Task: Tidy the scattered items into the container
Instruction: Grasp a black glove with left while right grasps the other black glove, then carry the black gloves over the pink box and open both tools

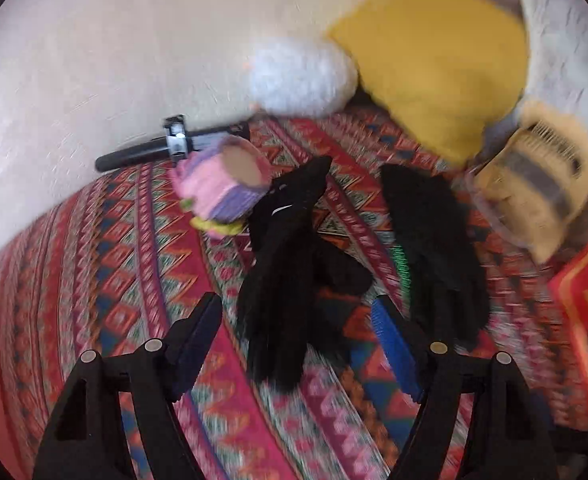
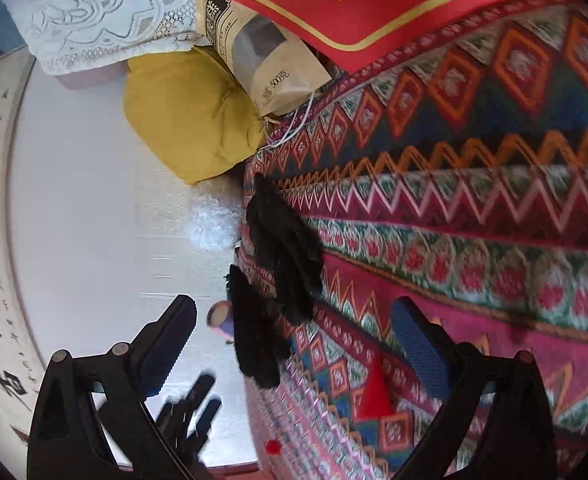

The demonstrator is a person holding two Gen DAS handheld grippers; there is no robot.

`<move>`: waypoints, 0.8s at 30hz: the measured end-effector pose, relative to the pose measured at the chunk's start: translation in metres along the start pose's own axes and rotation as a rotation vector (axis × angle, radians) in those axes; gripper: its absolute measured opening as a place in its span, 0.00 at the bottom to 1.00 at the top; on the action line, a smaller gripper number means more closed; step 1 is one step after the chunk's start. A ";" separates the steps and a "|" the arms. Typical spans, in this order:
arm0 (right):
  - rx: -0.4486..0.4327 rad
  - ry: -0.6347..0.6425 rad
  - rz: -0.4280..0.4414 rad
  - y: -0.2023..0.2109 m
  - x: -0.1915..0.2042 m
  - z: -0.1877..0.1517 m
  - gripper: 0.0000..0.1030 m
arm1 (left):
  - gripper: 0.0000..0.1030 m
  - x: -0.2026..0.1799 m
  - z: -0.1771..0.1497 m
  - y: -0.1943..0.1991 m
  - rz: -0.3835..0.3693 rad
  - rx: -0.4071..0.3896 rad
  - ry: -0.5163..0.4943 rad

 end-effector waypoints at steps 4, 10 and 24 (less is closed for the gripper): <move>-0.015 0.234 -0.102 -0.062 0.044 0.034 0.96 | 0.07 0.004 0.005 -0.040 -0.017 0.060 0.023; 0.133 0.539 -0.286 -0.159 0.054 0.030 0.99 | 0.07 0.030 -0.018 0.005 -0.183 -0.002 0.112; 0.148 0.818 -0.050 -0.042 0.171 -0.047 0.14 | 0.07 0.246 -0.194 0.288 -0.112 -0.395 0.438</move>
Point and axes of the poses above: each gripper's, at about its wrist camera, not at the fingertips, and y roughly against the way its jaws point, x to its left, z to its top, the point moved 8 cm from there along -y, roughly the way its jaws point, and after that the axes turned 5 degrees about x, right-handed, at the moved point
